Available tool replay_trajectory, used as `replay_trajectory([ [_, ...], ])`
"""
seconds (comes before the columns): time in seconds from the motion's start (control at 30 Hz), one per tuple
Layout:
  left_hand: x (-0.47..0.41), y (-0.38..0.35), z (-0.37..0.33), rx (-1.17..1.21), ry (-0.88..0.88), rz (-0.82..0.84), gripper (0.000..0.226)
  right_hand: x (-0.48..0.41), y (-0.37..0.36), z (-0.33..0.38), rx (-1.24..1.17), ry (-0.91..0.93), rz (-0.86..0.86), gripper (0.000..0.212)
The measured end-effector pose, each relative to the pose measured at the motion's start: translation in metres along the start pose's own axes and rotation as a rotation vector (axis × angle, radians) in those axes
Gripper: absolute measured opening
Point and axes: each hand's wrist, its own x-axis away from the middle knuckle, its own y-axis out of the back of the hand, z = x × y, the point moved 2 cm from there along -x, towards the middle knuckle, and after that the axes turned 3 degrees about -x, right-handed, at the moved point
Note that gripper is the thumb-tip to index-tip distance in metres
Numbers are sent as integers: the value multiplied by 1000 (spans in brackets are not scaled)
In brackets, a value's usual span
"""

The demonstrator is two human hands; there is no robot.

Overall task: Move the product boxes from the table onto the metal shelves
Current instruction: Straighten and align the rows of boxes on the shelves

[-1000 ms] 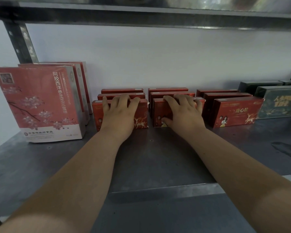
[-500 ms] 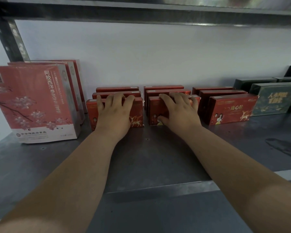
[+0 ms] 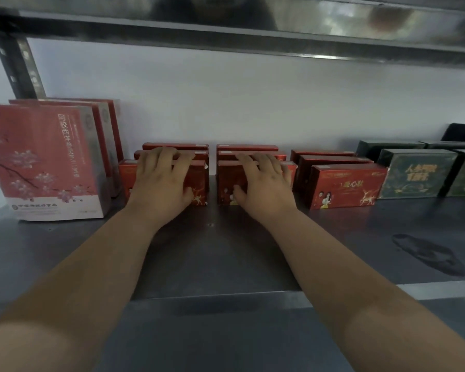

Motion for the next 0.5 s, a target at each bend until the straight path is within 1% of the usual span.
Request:
replay_trajectory([
  [0.07, 1, 10, -17, 39, -88, -101, 59, 1, 8, -8, -82, 38, -68, 62],
  [0.13, 1, 14, -45, 86, -269, -124, 45, 2, 19, -23, -134, 109, -144, 53],
  [0.2, -2, 11, -78, 104, -459, -43, 37, 1, 31, -50, -145, 190, -224, 46],
  [0.27, -8, 9, -116, 142, -565, 62, 34, -5, 44, -85, -119, 256, -272, 43],
  [0.3, -12, 10, -137, 166, -594, 123, 35, -11, 50, -104, -103, 266, -265, 42],
  [0.37, -23, 10, -179, 188, -642, 245, 39, -26, 62, -142, -82, 236, -196, 40],
  [0.43, -36, 10, -212, 209, -643, 376, 38, -43, 72, -176, -70, 175, -67, 36],
  [0.5, -47, 7, -231, 255, -600, 483, 34, -60, 78, -202, -61, 142, 82, 31],
])
